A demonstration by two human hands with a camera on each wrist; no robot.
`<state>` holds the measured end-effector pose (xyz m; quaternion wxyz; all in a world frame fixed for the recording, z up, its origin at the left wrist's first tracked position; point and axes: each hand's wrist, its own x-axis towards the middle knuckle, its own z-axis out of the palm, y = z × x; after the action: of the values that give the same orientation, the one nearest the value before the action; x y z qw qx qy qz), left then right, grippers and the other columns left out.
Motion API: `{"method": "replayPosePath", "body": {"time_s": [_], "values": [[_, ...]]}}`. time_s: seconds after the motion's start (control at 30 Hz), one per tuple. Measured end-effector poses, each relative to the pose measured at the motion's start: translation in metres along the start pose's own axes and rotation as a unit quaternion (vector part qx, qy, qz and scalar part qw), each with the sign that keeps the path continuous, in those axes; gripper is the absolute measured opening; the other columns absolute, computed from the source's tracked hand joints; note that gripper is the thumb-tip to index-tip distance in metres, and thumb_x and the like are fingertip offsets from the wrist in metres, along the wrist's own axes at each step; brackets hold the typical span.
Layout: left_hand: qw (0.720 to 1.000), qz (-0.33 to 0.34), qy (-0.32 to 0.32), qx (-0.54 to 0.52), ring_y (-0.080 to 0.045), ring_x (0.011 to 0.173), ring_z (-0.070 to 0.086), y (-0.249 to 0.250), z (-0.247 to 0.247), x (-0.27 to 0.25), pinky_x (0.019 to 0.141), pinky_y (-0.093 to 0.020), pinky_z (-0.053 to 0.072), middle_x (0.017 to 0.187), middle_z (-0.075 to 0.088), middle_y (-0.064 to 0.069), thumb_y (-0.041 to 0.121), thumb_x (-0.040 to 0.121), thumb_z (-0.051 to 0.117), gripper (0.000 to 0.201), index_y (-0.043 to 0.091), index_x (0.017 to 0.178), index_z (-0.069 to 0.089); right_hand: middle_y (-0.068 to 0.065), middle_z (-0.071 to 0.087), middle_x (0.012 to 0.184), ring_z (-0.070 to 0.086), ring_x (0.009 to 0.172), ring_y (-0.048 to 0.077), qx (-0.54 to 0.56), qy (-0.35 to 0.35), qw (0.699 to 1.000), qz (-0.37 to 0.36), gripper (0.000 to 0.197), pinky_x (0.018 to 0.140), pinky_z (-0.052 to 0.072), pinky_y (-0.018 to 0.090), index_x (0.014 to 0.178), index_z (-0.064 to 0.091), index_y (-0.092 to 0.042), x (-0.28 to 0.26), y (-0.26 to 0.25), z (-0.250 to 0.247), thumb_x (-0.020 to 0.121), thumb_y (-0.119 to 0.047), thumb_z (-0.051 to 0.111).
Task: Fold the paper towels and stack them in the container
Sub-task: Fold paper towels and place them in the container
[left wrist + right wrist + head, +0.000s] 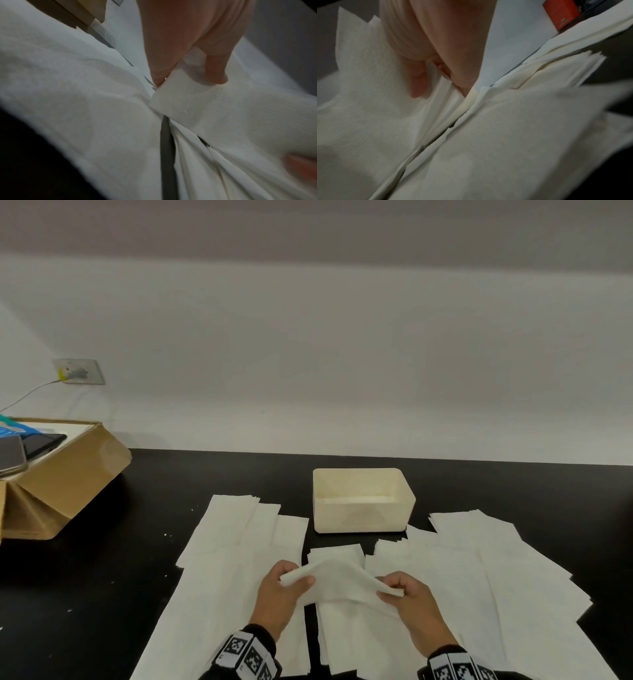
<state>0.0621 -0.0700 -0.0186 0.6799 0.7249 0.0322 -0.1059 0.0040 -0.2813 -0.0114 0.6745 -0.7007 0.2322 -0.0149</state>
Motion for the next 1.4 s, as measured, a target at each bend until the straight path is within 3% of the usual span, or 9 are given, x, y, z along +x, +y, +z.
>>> {"method": "replayPosePath", "body": {"time_s": [0.33,0.43,0.6,0.8,0.93,1.1,1.2,1.3,1.4], "values": [[0.999,-0.02,-0.024,-0.03,-0.015,0.087,0.061,0.006,0.0,0.003,0.069,-0.021,0.05,0.098,0.062,-0.003,-0.002,0.066,0.08,0.048,0.022,0.1,0.056,0.005,0.071,0.089,0.066,0.084,0.023,-0.001,-0.018,0.999,0.041,0.035,0.066,0.052,0.03,0.09,0.064,-0.016,0.0,0.002,-0.005,0.068,0.009,0.075],[0.999,-0.026,-0.042,0.003,-0.014,0.092,0.06,0.005,0.001,0.008,0.07,-0.02,0.05,0.103,0.062,-0.003,-0.001,0.066,0.08,0.052,0.021,0.104,0.053,0.005,0.07,0.086,0.065,0.081,0.023,-0.005,-0.009,0.999,0.046,0.027,0.066,0.052,0.03,0.087,0.063,-0.016,0.002,0.001,0.0,0.072,0.005,0.074],[0.994,-0.016,-0.05,0.097,-0.021,0.106,0.059,0.014,0.004,0.024,0.09,-0.03,0.049,0.111,0.062,-0.003,0.008,0.076,0.074,0.041,0.02,0.107,0.05,0.004,0.068,0.089,0.063,0.085,0.023,-0.013,0.043,0.999,0.023,0.018,0.073,0.05,0.031,0.091,0.062,-0.016,0.014,-0.016,0.001,0.082,-0.001,0.066],[0.985,0.052,0.009,0.161,-0.02,0.106,0.055,0.074,0.02,0.071,0.086,-0.025,0.044,0.109,0.055,0.001,0.012,0.085,0.066,0.042,0.014,0.122,0.047,0.006,0.061,0.103,0.056,0.097,0.024,-0.033,0.079,0.995,-0.055,0.03,0.084,0.046,0.033,0.117,0.057,-0.012,0.056,-0.073,0.005,0.088,-0.003,0.059],[0.986,0.055,0.052,0.149,-0.024,0.112,0.054,0.106,0.04,0.104,0.092,-0.03,0.046,0.125,0.054,-0.008,0.007,0.089,0.06,0.054,0.012,0.136,0.036,0.01,0.054,0.122,0.051,0.098,0.02,-0.069,0.137,0.983,-0.1,0.053,0.087,0.046,0.033,0.139,0.037,-0.019,0.093,-0.107,0.005,0.091,-0.002,0.051],[0.978,0.073,0.066,0.183,-0.018,0.088,0.051,0.114,0.067,0.14,0.077,-0.024,0.044,0.108,0.053,-0.009,-0.003,0.09,0.049,0.057,0.015,0.14,0.029,0.009,0.058,0.108,0.055,0.086,0.02,-0.102,0.163,0.972,-0.136,0.06,0.078,0.048,0.029,0.141,0.033,-0.026,0.135,-0.121,0.002,0.091,0.006,0.043],[0.951,0.076,0.058,0.295,-0.019,0.086,0.052,0.111,0.08,0.159,0.073,-0.026,0.046,0.1,0.05,-0.007,-0.004,0.09,0.043,0.037,0.009,0.126,0.041,0.018,0.056,0.114,0.054,0.096,0.025,-0.177,0.187,0.955,-0.144,0.043,0.083,0.049,0.033,0.125,0.051,-0.014,0.161,-0.118,-0.001,0.089,0.008,0.041],[0.886,0.09,0.041,0.452,-0.022,0.107,0.057,0.108,0.09,0.176,0.088,-0.025,0.048,0.117,0.058,-0.011,-0.001,0.092,0.039,0.033,0.005,0.123,0.05,0.018,0.056,0.115,0.056,0.094,0.025,-0.242,0.199,0.942,-0.124,0.034,0.078,0.047,0.029,0.101,0.067,-0.005,0.182,-0.116,-0.001,0.088,0.011,0.04],[0.819,0.108,0.006,0.564,-0.023,0.109,0.06,0.102,0.098,0.189,0.087,-0.022,0.047,0.119,0.061,-0.012,0.0,0.094,0.038,0.032,-0.001,0.12,0.056,0.013,0.058,0.118,0.059,0.097,0.023,-0.269,0.189,0.939,-0.1,0.033,0.08,0.047,0.026,0.098,0.07,-0.006,0.194,-0.114,0.0,0.088,0.009,0.042]]}}
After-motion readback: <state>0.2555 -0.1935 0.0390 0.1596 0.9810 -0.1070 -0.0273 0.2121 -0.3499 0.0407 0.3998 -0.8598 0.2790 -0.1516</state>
